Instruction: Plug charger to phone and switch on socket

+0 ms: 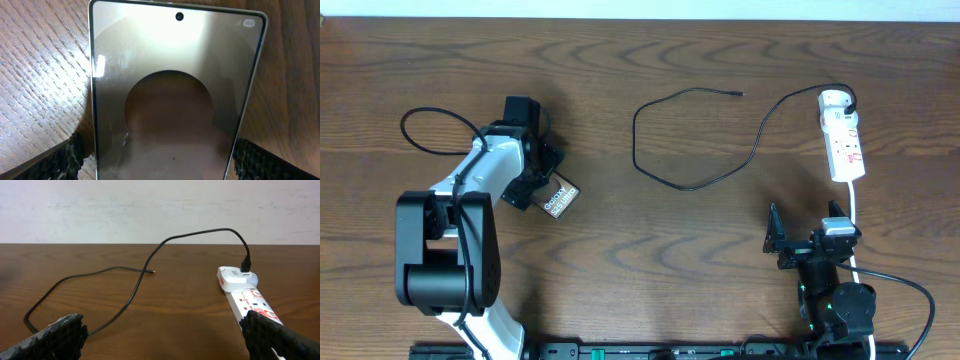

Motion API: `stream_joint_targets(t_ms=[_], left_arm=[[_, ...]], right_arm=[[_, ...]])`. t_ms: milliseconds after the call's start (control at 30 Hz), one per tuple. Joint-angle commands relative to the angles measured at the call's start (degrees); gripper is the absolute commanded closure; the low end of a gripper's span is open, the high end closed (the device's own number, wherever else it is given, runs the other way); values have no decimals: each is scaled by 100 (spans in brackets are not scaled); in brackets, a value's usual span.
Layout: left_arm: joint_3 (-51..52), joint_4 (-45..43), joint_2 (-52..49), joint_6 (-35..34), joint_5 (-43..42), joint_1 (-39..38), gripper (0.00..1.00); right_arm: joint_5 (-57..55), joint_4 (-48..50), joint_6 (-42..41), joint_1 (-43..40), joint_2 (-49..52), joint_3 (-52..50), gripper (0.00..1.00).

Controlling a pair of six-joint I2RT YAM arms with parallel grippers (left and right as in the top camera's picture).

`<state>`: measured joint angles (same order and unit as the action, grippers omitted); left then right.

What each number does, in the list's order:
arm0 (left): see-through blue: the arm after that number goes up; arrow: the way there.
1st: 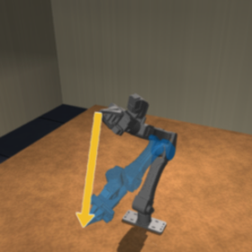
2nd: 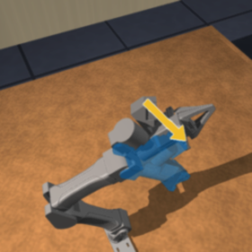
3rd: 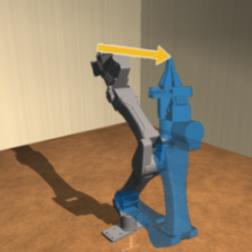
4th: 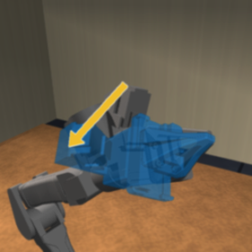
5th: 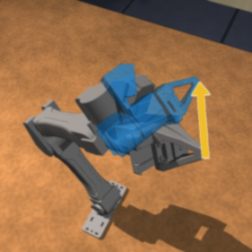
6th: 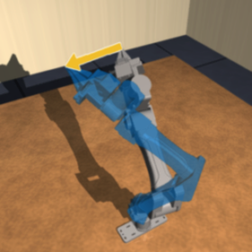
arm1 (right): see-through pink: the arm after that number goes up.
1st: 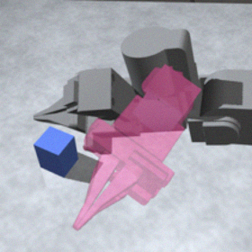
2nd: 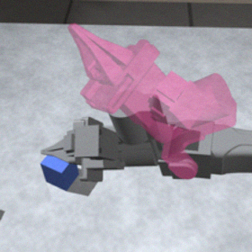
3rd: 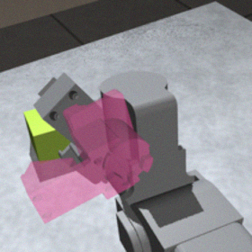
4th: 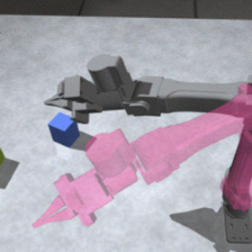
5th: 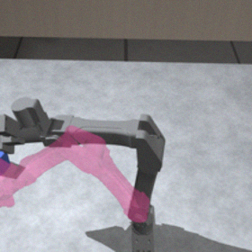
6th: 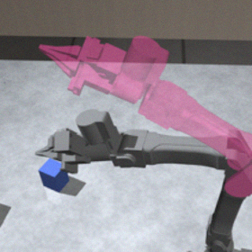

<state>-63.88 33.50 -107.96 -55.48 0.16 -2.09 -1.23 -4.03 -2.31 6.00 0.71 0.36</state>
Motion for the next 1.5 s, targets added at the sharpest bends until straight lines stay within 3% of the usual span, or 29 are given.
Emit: stream_joint_targets(t_ms=[0,600,1000,1333,1467], left_arm=[[435,-42,-809,-66,-358,15,5],[435,382,-811,181,-116,15,6],[435,570,-811,164,-55,15,19],[437,562,-815,166,52,15,19],[437,503,-815,164,48,15,24]], right_arm=[[13,-24,70,-33,-22,-4,1],[13,-24,70,-33,-22,-4,1],[13,-24,70,-33,-22,-4,1],[13,-24,70,-35,-22,-4,1],[13,-24,70,-33,-22,-4,1]])
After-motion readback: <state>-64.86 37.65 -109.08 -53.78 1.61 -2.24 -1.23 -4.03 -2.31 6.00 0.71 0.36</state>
